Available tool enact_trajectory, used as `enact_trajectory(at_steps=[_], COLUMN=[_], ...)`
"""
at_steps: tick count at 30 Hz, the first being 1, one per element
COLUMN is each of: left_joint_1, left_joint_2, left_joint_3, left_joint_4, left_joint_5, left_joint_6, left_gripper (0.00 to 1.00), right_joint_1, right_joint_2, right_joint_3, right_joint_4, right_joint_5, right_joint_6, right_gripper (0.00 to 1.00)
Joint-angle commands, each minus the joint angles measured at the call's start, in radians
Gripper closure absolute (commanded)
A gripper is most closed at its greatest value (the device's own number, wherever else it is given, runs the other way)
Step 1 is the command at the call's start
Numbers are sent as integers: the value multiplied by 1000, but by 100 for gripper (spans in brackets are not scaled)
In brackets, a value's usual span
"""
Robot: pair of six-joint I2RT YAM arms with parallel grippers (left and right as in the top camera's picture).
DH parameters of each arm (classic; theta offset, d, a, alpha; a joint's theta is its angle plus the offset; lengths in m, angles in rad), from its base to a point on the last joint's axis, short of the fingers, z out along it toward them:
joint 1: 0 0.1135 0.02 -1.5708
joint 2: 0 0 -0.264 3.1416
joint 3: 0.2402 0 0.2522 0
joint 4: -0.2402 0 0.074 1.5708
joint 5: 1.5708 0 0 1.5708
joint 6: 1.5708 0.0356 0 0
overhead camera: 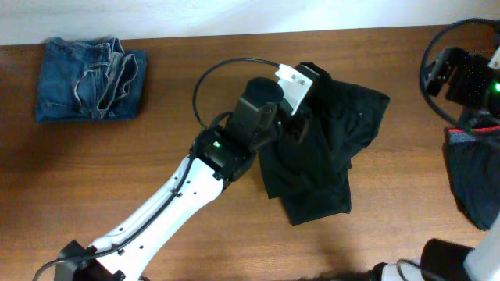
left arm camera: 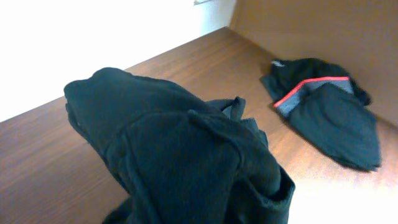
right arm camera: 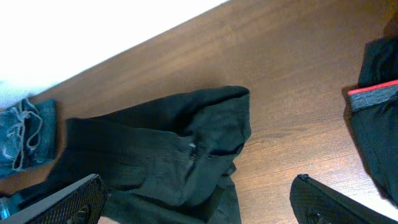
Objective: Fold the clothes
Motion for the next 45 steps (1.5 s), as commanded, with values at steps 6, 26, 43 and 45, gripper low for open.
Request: enact_trajectory(at_steps=[6,26,43,45], left_joint_1=[57,58,58,58], left_joint_2=[-16,-16,-16,-16], left_joint_3=[21,21,21,21], left_joint_4=[-58,-90,-93,-94], left_joint_5=[-19,-19,-19,-19], left_joint_6=[-2,-2,-2,-2], left_gripper=[98,98,98,98], right_joint_1=[-6,-71,-70,-69], right_joint_2=[219,608,615,615], right_joint_3=[-5,-46,-433,-434], right_joint_4=[-6,57,290,307], right_joint_5=[109,-207,-507,-517], right_joint_6=[-14,-581,-1056,-1061], right_gripper=[1,1,0,1])
